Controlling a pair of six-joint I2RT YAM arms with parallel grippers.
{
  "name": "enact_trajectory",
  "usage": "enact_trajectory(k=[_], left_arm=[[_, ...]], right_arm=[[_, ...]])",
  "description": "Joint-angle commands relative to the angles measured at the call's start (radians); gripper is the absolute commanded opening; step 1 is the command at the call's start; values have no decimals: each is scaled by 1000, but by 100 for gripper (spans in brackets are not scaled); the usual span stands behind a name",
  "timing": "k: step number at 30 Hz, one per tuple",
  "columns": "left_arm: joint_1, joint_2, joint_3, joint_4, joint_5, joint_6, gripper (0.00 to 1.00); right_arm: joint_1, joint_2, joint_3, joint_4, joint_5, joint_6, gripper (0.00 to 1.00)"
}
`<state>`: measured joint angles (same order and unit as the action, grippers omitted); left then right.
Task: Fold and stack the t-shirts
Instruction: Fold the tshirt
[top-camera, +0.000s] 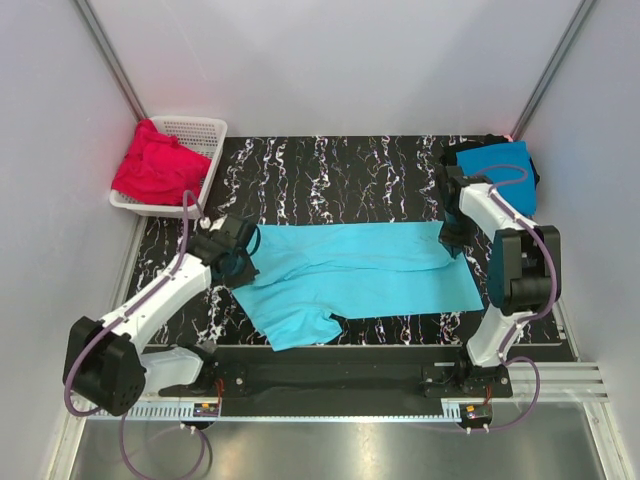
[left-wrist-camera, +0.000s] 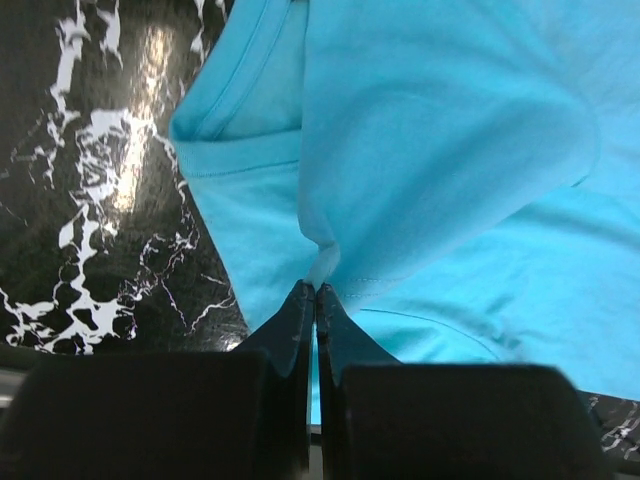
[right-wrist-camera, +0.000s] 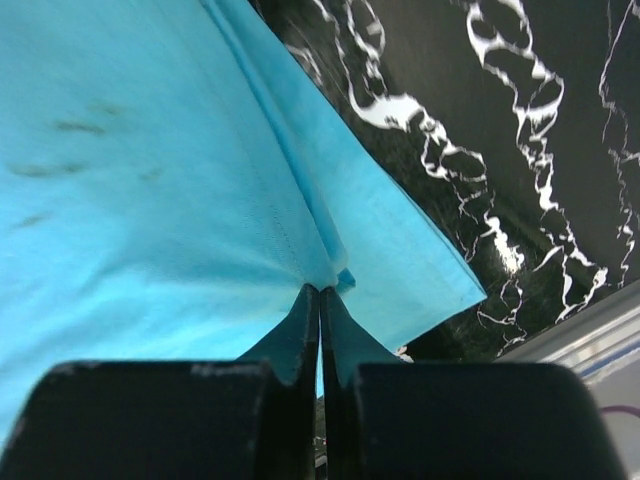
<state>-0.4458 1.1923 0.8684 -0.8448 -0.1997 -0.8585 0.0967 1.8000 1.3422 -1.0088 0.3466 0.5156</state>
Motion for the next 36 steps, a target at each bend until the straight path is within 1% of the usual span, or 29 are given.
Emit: enact_trajectory(k=[1,2,3,4,5,7,10,11,15,17,20,22,24,26,27,28,29,32,33,36], left_arm=[[-31,-30,-40,4,-30,-65,0],[-42,-31,-52,3,-35,-73,0],[-45,-30,-72,4,-37,-89,1],[-48,-28,-78,4,-33,-94,6],[-57,-26,-83,3,-37,-99,15],[-68,-31,-100,0,-47,-119,19],[-83,-60,-103,-5,-58,-139,33],[-83,-71,-98,-5,-70,-139,43],[-83,-92,-33,-31,-116,-123,59],[-83,-89,25,-52,-141,-111,64],[-83,-73,67,-56,-156,-87,66],[-83,-22,110,-45,-156,-57,68],[-82,61,157,-28,-124,-10,69],[-77,125,184,27,-43,30,69],[-73,189,214,39,-21,48,68],[-68,220,225,79,23,62,68],[-44,277,237,98,48,76,68],[13,364,267,162,103,102,67],[25,389,274,170,106,107,67],[65,478,308,185,135,124,67]], right_arm=[[5,-79,-92,7,3,40,3],[5,-82,-110,12,-1,43,11],[5,-79,-126,18,-15,43,22],[6,-68,-146,21,-15,41,31],[8,-64,-150,19,-11,49,32],[17,-82,-158,29,20,61,33],[15,-134,-129,30,35,69,35],[18,-145,-114,24,37,67,35],[17,-163,-25,-14,55,54,36],[17,-163,15,-31,63,49,36],[18,-153,41,-30,45,37,36],[24,-137,32,-7,8,17,36],[52,-122,8,25,-46,-6,35],[86,-119,-17,59,-93,-35,36],[103,-123,-31,76,-134,-54,36],[138,-129,-63,111,-152,-63,38],[147,-139,-83,137,-185,-75,40],[155,-178,-172,228,-253,-91,49],[156,-188,-188,249,-255,-97,53],[156,-165,-215,274,-241,-106,56]])
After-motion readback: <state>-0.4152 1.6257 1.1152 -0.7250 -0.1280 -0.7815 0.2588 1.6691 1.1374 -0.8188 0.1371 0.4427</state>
